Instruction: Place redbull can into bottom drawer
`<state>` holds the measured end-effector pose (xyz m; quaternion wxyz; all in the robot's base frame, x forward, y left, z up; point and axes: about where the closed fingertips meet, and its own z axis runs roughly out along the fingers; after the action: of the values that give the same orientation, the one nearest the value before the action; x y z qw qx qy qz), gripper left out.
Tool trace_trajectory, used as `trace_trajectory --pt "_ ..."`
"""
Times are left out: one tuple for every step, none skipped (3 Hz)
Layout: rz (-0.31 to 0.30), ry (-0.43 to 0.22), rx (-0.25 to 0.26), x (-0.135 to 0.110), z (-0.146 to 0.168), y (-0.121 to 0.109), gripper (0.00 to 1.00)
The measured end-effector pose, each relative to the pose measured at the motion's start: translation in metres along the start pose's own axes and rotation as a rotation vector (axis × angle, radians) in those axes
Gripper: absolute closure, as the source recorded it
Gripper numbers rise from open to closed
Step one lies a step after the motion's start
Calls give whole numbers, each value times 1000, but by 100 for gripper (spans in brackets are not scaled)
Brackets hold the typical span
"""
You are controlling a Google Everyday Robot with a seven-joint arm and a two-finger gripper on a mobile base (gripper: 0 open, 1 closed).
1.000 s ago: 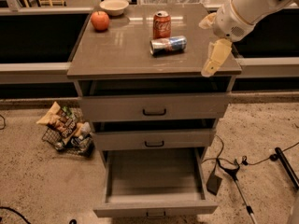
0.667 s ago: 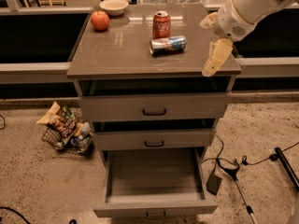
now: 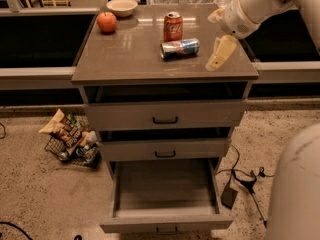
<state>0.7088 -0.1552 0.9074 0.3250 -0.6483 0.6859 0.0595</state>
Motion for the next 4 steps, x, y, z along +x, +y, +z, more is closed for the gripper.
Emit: trace_trajectory --pt "24 -52 31 -2 18 -24 0" --pt "65 -104 59 -4 39 -42 0" --pt "126 -153 83 -4 58 -54 0" --pt "163 -192 93 -5 77 -61 0"
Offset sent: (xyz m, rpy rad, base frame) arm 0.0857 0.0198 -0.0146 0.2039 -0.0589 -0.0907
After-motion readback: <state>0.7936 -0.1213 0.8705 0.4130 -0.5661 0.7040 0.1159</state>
